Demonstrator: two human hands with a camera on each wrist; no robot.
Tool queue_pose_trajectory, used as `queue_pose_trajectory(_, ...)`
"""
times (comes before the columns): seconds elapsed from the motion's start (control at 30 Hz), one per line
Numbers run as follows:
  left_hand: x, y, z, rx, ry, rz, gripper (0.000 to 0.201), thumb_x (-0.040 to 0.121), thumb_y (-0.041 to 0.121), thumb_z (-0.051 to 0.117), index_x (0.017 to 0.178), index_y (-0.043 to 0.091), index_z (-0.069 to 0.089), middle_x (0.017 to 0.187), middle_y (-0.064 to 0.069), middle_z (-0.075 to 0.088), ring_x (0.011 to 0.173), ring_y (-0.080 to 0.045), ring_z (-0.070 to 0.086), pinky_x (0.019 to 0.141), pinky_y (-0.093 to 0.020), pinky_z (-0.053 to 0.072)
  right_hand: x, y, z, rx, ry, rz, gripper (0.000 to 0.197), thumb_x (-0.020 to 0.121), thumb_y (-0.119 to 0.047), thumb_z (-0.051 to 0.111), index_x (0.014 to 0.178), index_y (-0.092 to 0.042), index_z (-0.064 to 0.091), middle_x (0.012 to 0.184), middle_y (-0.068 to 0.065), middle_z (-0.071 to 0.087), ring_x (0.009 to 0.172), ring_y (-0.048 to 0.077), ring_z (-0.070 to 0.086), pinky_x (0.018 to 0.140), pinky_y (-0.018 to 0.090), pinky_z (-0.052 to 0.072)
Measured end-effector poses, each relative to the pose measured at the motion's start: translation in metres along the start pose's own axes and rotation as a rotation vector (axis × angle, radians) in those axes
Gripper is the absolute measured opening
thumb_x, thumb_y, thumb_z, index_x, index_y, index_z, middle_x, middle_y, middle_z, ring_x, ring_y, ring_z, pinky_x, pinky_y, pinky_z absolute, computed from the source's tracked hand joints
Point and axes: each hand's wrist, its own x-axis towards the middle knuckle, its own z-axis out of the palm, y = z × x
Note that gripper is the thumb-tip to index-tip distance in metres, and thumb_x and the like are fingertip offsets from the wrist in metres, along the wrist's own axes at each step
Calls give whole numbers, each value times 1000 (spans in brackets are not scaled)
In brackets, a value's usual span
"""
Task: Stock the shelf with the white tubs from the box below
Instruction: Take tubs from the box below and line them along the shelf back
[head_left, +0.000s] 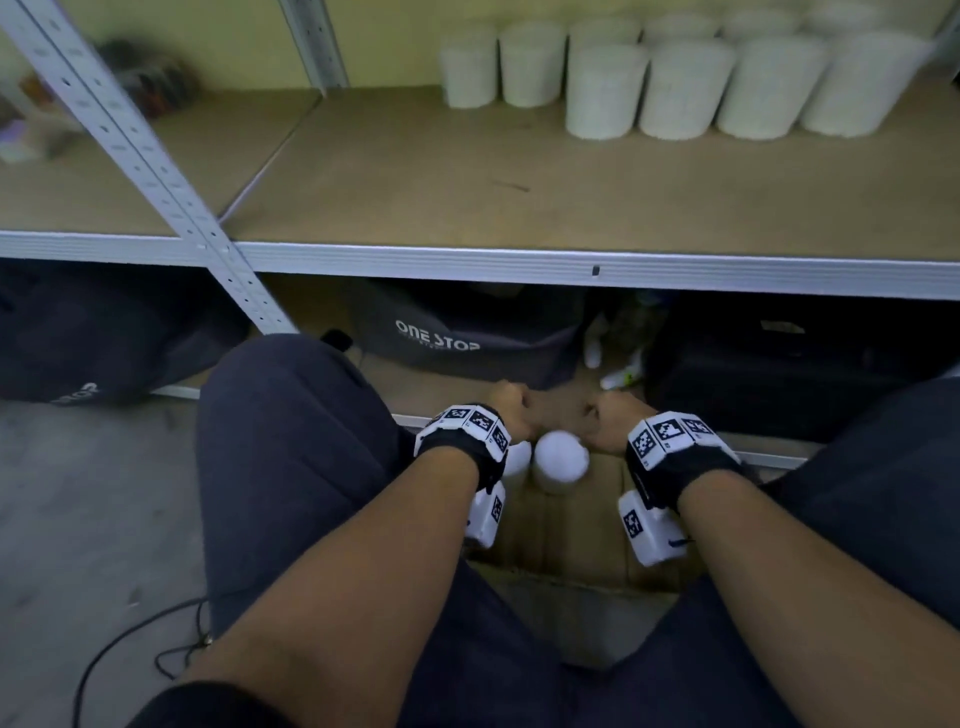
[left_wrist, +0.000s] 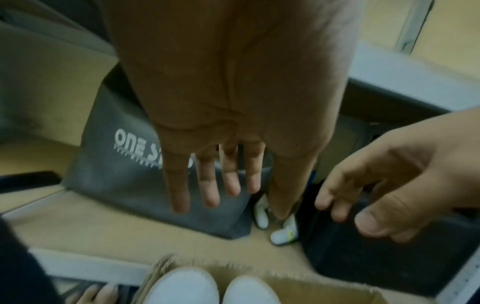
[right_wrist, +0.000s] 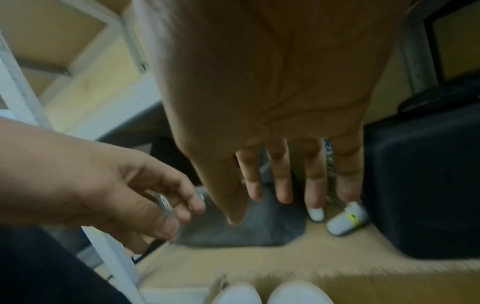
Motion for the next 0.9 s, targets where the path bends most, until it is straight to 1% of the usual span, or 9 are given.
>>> queue_pose_trajectory(0.13,14,-8,22,40,-73,-30,44,80,18,67,122,13,55,125,-14,54,111,-36,57,91,-40,50,20,9,28,-29,-66,31,50,78,-35,66,123,-16,56,123,10,61,109,30,60,85,32,49)
queue_pose_trajectory(0.23,27,-22,45,163,-129,-73,52,83,27,58,132,23,43,136,-11,41,125,-38,47,99,-50,44,35,9,47,-5,-117,54,62,83,-31,66,139,-18,42,141,12,44,124,32,50,98,36,44)
queue_pose_trajectory(0.4,52,-45,79,286,-195,-91,45,86,18,58,130,8,52,138,-22,46,118,-28,50,92,-38,45,64,11,83,67,-155,82,67,88,-28,62,147,-18,30,153,9,28,140,28,32,113,33,30)
queue_pose_trajectory(0.47,63,-55,94,282,-193,-124,73,78,29,66,142,24,31,151,-14,24,140,-32,25,108,-50,34,75,13,97,73,-170,109,71,86,-32,62,147,-25,28,155,7,23,139,32,31,114,39,32)
queue_pose_trajectory(0.53,74,-61,104,285,-215,-163,83,75,34,67,143,32,18,153,-9,13,145,-34,8,110,-59,27,82,12,106,72,-197,148,76,82,-33,66,147,-33,25,155,3,16,133,38,33,110,45,36)
queue_pose_trajectory(0.7,91,-63,116,368,-10,-103,65,73,34,70,133,26,45,138,-13,39,125,-37,41,99,-48,39,103,17,126,120,-207,174,85,79,-32,69,147,-39,19,157,0,7,134,38,29,110,48,33)
queue_pose_trajectory(0.8,108,-74,126,318,-17,-186,78,14,50,83,90,36,74,97,-6,72,83,-31,71,66,-46,57,111,13,132,96,-179,151,84,80,-34,68,148,-38,19,156,4,10,137,37,25,111,47,32)
queue_pose_trajectory(0.83,115,-75,133,311,8,-142,80,9,52,82,87,38,75,94,-4,74,81,-31,72,65,-48,57,114,11,136,96,-193,174,83,80,-35,67,147,-38,19,155,4,10,137,38,24,111,47,32)
queue_pose_trajectory(0.9,112,-73,134,398,-40,-118,81,33,61,81,110,40,67,116,-7,64,103,-39,64,86,-54,51,115,5,139,70,-164,183,85,77,-34,69,146,-40,20,153,3,10,132,41,26,108,47,34)
